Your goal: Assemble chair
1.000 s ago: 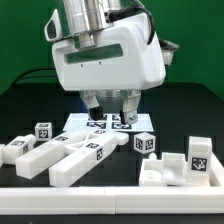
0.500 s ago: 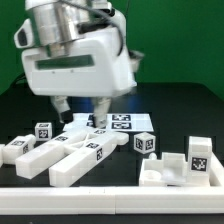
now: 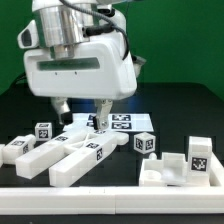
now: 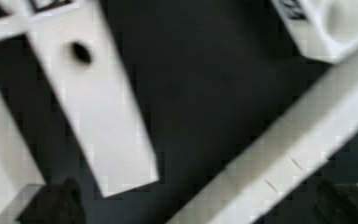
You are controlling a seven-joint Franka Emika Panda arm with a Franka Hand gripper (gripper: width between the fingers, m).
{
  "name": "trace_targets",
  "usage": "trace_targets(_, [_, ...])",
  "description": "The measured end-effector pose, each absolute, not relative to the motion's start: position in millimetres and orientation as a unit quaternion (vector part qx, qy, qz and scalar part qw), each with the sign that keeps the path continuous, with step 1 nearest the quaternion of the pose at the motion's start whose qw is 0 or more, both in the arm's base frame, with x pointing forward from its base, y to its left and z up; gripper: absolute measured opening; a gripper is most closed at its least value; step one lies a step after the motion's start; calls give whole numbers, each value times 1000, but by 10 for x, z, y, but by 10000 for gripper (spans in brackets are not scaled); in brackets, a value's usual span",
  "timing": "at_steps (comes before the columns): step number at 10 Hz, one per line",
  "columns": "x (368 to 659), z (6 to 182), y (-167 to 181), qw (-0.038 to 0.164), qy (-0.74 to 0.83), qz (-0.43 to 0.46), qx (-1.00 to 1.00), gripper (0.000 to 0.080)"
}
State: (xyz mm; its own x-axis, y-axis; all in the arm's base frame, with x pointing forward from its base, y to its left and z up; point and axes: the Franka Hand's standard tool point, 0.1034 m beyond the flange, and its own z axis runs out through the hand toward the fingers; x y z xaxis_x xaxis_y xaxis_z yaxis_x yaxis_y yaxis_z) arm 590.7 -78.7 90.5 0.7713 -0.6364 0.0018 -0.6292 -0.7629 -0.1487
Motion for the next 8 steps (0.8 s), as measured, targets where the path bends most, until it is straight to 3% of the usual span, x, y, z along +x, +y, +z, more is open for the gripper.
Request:
trace_targets(3, [5643, 857, -1185, 65, 208, -1, -976, 649])
trace_targets(7, [5621, 836, -1206, 65, 208, 1, -976, 649])
trace_targets(8, [5496, 784, -1335, 65, 202, 15, -977, 649])
